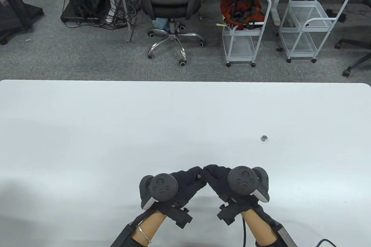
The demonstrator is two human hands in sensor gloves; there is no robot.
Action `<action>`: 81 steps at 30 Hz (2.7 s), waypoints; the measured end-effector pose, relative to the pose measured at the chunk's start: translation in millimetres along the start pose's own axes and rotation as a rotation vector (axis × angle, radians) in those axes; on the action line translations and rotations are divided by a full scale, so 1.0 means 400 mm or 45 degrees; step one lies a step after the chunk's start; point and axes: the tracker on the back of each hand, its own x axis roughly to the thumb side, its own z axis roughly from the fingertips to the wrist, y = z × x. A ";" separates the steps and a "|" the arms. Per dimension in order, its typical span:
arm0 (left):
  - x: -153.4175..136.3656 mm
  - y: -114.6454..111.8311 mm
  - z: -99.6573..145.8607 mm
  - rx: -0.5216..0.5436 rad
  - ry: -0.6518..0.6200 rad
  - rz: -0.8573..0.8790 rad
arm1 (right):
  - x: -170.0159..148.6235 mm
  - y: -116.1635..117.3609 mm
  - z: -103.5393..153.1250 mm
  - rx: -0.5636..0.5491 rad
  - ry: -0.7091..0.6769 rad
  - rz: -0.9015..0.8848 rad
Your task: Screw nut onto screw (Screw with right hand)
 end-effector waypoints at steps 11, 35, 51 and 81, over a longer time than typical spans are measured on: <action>-0.013 0.002 0.002 -0.007 0.064 -0.122 | -0.114 -0.087 -0.050 -0.153 0.207 0.585; -0.020 0.008 0.000 -0.040 0.106 -0.178 | -0.494 -0.139 -0.225 0.164 1.268 0.650; -0.025 0.018 -0.001 0.003 0.112 -0.189 | -0.502 -0.094 -0.297 0.269 1.294 1.159; -0.016 0.034 -0.003 0.073 0.088 -0.153 | -0.366 -0.158 -0.219 0.097 0.927 0.739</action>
